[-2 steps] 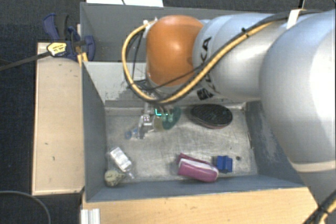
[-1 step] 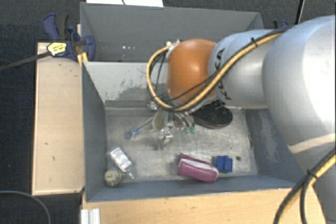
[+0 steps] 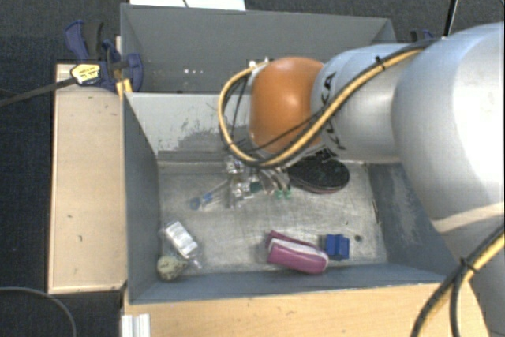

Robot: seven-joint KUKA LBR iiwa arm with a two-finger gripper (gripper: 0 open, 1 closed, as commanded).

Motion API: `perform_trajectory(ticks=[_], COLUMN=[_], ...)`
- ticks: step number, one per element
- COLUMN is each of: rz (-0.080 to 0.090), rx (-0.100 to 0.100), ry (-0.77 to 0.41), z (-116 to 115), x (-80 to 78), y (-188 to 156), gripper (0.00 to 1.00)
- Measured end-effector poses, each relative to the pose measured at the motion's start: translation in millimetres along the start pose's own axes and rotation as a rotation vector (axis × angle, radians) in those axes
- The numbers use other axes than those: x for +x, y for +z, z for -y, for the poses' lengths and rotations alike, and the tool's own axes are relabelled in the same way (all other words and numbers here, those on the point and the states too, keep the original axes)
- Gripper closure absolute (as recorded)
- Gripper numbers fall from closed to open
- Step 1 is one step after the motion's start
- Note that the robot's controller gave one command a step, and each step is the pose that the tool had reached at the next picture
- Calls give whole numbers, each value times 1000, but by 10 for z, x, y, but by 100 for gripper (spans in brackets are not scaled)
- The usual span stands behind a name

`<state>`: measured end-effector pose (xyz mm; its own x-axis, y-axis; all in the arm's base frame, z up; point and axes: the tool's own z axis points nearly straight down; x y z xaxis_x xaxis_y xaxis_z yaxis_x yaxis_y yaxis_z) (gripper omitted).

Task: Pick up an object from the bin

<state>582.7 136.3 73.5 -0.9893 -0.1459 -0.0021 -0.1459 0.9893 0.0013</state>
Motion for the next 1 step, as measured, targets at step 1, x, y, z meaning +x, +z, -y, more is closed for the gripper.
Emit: perform_trajectory(ticks=[1], rz=[7], rx=[-1], ry=[26], z=[-208], x=[227], y=[-1337], gripper=[100])
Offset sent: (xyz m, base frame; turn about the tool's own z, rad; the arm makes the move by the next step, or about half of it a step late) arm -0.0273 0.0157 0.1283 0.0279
